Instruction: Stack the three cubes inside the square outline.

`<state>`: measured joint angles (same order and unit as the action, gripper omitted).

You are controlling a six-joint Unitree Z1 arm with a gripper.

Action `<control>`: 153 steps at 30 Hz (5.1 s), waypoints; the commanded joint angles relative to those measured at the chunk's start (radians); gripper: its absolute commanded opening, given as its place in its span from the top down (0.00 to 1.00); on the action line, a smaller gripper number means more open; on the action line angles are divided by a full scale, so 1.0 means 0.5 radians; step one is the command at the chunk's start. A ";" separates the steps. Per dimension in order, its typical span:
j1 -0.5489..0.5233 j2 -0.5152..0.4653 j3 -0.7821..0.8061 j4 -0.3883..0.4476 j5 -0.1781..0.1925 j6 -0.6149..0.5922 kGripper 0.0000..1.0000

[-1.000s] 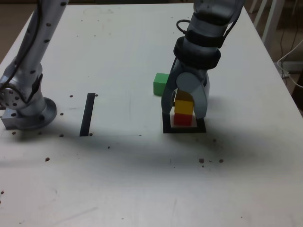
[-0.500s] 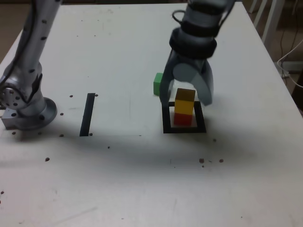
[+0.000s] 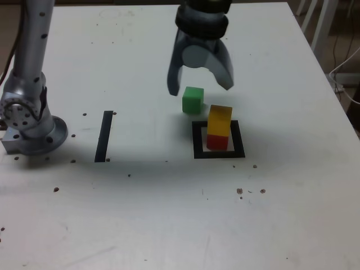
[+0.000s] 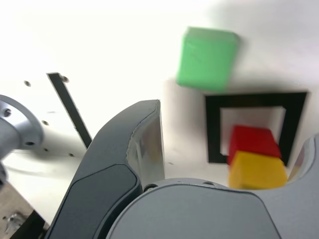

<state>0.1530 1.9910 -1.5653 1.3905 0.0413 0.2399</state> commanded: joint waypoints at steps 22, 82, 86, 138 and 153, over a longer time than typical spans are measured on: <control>0.216 0.081 0.362 -0.422 -0.013 0.424 0.06; -0.018 0.013 -0.287 0.089 0.129 0.312 0.73; -0.069 0.021 -0.409 0.183 0.133 0.303 0.73; -0.462 0.199 -0.602 0.358 -0.099 0.033 0.73; -0.463 0.221 -0.567 0.312 -0.100 0.036 0.54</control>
<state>-0.0767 2.0961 -1.8518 1.5411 -0.0070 0.2578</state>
